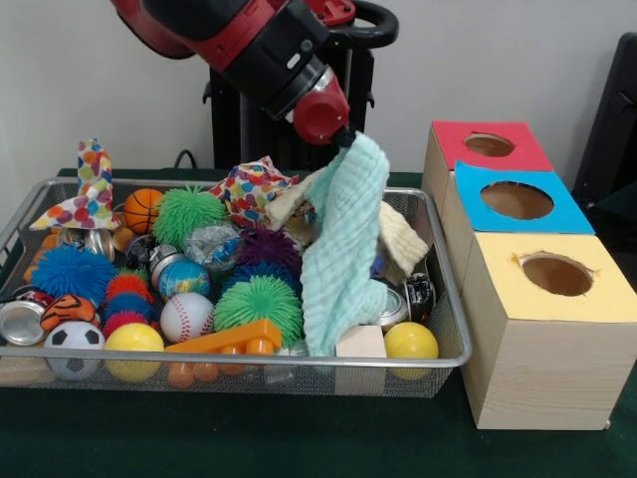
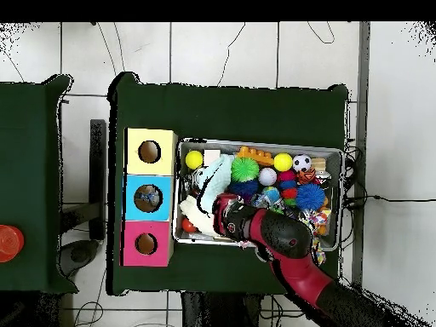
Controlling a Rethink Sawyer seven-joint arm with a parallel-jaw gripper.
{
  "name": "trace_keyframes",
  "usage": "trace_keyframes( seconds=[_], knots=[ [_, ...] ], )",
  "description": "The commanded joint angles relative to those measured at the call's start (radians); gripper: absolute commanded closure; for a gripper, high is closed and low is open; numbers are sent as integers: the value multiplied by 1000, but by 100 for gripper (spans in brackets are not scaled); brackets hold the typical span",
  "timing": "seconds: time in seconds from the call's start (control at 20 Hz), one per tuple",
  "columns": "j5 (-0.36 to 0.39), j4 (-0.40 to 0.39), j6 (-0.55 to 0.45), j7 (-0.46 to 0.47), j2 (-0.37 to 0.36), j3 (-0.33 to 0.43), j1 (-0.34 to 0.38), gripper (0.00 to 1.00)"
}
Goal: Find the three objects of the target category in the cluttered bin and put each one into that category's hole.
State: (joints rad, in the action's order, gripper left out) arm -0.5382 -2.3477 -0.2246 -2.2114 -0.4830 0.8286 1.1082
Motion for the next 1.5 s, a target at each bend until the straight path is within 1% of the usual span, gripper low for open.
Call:
trace_keyframes(
  seconds=[0.05,0.1,0.15,0.2,0.25,0.3,0.35,0.4,0.45,0.5,0.6,0.65,0.75,0.85,0.9,1.05,1.1,1.2,1.25,1.35,1.5],
  knots=[
    [-143,-30,-71,-345,-3,162,26,100],
    [-144,-33,-50,-348,35,182,31,100],
    [-145,-30,-48,-348,44,183,25,100],
    [-145,-27,-38,-349,68,194,20,100],
    [-145,-26,-38,-352,71,197,14,100],
    [-145,-41,-24,-375,72,221,14,100],
    [-144,-42,-23,-381,70,223,8,100],
    [-147,-57,-38,-397,51,237,11,100],
    [-149,-66,-41,-411,48,252,16,100],
    [-159,-95,-62,-443,33,300,48,100],
    [-168,-110,-67,-476,29,348,71,100],
    [-166,-109,-54,-478,43,357,72,100],
    [-149,-107,-17,-463,82,349,72,100],
    [-138,-106,-16,-450,96,340,74,100],
    [-147,-121,-40,-480,65,370,93,100],
    [-159,-142,-57,-542,18,428,108,100],
    [-157,-139,-60,-544,-4,421,99,100],
    [-149,-135,-46,-530,14,405,84,100],
    [-149,-135,-48,-533,10,402,79,100],
    [-156,-144,-62,-562,-7,423,78,100],
    [-171,-159,-109,-605,-40,466,94,100]
  ],
)
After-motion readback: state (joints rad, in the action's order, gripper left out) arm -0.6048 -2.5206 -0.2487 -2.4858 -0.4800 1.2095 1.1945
